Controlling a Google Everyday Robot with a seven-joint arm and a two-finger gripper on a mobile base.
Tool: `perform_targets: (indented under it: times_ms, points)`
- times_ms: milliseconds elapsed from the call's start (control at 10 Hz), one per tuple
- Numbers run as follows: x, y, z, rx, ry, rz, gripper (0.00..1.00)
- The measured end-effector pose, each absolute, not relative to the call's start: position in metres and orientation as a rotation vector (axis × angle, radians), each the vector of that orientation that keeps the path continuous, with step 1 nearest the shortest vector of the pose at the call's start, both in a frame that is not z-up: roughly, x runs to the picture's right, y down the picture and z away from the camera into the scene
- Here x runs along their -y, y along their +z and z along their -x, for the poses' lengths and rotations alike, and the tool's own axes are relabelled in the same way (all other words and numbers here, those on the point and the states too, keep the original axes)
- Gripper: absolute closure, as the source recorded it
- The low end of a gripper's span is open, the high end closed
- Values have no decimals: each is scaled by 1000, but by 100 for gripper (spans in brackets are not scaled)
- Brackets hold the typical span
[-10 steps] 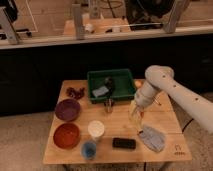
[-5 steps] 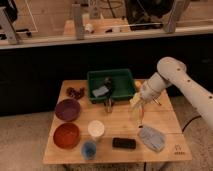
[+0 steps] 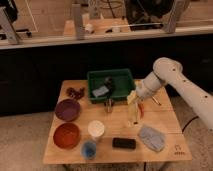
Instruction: Place banana in metal cup
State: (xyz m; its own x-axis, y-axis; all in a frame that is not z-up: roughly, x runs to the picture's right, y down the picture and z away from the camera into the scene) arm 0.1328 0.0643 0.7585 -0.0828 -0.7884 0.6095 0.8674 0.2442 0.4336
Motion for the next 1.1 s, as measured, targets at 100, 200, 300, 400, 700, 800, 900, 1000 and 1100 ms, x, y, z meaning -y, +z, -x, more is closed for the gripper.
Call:
perform_targets:
  times_ms: [100, 200, 300, 400, 700, 800, 900, 1000, 1100]
  points:
    - [-55, 770, -126, 901, -1378, 96, 100]
    - [-44, 783, -121, 885, -1372, 79, 100]
    - [-37, 794, -117, 872, -1363, 64, 100]
    - [-32, 802, -115, 857, -1347, 50, 100]
    - [-23, 825, -111, 747, -1222, 4, 100]
    - [-21, 828, -111, 716, -1190, -10, 100]
    - [-16, 832, -103, 700, -1164, -19, 100]
    - [-12, 834, -100, 691, -1145, -26, 100]
    - [-10, 836, -99, 680, -1116, -31, 100]
